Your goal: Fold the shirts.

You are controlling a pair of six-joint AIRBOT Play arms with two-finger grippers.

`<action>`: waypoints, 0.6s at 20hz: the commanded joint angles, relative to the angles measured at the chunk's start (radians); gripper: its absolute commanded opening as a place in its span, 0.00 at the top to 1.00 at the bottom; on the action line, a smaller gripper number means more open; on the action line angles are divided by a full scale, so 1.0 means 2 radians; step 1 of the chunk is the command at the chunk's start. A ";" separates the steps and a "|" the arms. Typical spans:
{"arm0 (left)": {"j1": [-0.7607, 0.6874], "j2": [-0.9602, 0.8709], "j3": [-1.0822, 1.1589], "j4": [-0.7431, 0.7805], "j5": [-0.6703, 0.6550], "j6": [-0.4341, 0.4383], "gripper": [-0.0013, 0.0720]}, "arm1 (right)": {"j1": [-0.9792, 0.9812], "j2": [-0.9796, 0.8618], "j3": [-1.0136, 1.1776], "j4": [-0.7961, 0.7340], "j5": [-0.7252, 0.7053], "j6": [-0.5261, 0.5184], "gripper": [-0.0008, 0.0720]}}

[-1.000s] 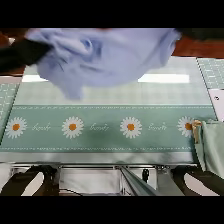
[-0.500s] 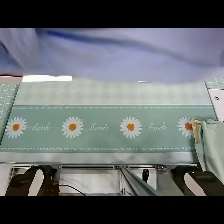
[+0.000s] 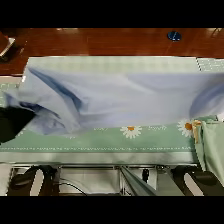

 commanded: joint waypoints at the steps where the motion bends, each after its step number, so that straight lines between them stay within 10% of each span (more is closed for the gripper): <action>1: 0.000 -0.003 -0.149 0.002 0.020 -0.016 0.95 | 0.000 -0.006 -0.131 0.025 -0.053 -0.002 0.96; 8: -0.049 -0.077 -0.314 -0.104 0.412 0.095 0.95 | 0.000 -0.194 -0.179 0.053 -0.212 -0.010 0.96; 12: -0.089 -0.214 -0.260 -0.107 0.488 0.118 0.95 | 0.000 -0.335 -0.113 0.103 -0.257 -0.014 0.96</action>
